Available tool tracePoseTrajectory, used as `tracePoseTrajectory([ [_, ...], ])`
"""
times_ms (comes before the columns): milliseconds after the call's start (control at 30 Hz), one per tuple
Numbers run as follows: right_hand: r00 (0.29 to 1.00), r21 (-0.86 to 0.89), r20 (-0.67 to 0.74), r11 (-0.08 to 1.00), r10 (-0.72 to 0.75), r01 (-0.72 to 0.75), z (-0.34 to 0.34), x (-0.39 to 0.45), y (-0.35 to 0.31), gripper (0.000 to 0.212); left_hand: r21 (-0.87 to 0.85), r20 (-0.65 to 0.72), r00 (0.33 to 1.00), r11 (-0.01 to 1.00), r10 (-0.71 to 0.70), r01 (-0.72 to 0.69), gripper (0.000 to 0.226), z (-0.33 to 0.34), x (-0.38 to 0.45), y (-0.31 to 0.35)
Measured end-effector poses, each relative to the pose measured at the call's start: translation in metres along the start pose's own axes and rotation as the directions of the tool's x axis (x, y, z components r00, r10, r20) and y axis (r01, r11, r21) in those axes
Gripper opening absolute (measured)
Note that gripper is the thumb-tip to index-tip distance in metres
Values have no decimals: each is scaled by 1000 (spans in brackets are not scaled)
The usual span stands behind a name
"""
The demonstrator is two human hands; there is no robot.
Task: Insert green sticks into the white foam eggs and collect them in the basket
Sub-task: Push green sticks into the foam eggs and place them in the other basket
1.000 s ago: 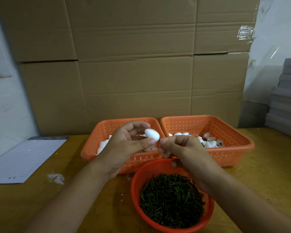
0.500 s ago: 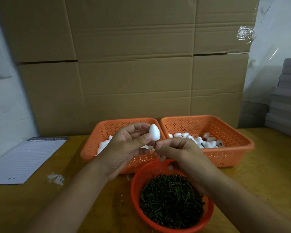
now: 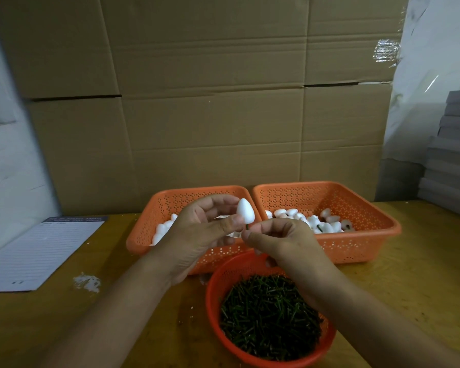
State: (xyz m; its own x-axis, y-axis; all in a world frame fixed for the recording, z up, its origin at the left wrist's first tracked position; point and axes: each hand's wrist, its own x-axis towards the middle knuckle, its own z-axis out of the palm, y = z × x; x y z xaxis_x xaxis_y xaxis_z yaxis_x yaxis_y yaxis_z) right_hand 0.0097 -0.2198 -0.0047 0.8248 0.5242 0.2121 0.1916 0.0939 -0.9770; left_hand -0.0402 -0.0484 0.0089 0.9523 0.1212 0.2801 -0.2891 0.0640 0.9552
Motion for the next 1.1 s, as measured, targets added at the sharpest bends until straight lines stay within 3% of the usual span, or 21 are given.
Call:
tracePoseTrajectory([
  [367,996,-72,53,994,-76,79,-4,-3,-6,15,9,41,999,1000,16,-16,33,-4,0,-2],
  [667,992,-53,120,998,-29,36,-1,-4,-7,25,-12,81,996,999,33,-33,31,-3,-1,-4],
  [1000,998,-59,7,996,-62,62,3,-3,-5,19,-32,24,999,999,40,-40,42,-2,1,-4],
  [1100,997,-80,-11,993,-83,81,5,-4,-5,21,-7,15,999,999,44,-44,35,-1,1,-6],
])
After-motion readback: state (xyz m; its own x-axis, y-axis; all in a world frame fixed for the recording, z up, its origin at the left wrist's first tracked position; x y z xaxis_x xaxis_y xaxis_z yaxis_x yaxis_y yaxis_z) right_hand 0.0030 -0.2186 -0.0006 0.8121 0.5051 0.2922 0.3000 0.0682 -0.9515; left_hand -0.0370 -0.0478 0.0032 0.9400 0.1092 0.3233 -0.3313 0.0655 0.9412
